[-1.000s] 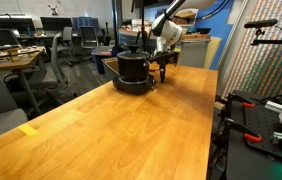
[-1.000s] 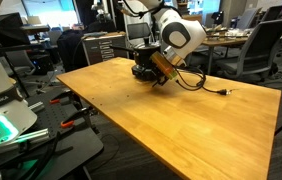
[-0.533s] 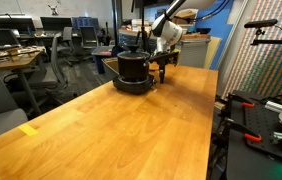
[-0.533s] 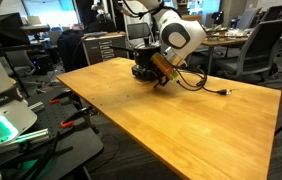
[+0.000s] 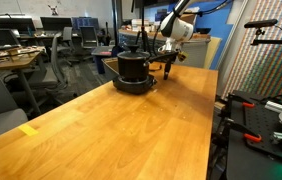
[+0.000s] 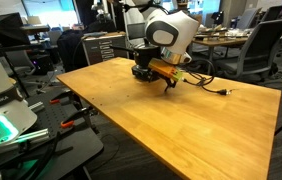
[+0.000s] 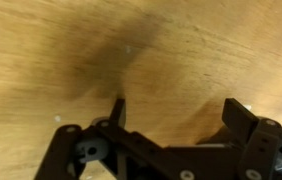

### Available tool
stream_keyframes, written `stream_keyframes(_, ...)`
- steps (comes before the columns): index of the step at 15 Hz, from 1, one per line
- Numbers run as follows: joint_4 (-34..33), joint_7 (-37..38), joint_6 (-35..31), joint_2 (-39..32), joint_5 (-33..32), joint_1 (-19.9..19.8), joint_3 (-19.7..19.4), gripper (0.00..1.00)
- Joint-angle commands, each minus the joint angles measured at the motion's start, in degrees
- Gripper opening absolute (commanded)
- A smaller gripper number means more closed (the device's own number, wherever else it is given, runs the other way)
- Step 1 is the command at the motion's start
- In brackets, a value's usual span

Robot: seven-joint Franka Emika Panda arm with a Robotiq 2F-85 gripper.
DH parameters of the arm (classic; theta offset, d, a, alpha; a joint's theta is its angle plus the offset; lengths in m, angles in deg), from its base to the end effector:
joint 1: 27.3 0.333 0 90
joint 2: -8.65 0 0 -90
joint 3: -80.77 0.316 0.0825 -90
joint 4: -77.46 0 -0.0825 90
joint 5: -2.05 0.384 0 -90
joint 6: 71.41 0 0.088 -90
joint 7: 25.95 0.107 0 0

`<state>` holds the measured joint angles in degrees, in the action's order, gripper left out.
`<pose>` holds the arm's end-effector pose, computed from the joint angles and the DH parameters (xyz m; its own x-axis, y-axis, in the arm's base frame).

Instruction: Put the pot on the stove, cover it with the lid then turn the stove on

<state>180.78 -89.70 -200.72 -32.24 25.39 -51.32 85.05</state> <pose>0.5873 -0.2009 0.1315 0.9027 0.4143 0.1163 0.4252 -0.8169 -0.3897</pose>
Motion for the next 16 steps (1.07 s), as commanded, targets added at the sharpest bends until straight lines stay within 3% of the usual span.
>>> stream_keyframes(1,2.52,-1.42,-3.73,1.45,0.00,-0.01,-0.17,1.00)
stream_keyframes(6,3.47,-1.66,-4.70,1.62,-0.04,-0.03,-0.14,1.00)
stream_keyframes(7,4.00,1.30,-5.74,1.99,-0.44,1.58,-0.75,1.00)
stream_keyframes(11,13.61,10.21,-25.70,6.00,2.40,5.43,1.33,1.00)
stream_keyframes(14,19.21,16.21,-39.35,7.35,5.28,12.66,-0.66,1.00)
stream_keyframes(15,21.77,22.08,-43.99,8.24,-0.47,13.31,-0.16,1.00)
stream_keyframes(16,23.43,26.57,-46.72,9.56,-2.30,15.18,-1.38,1.00)
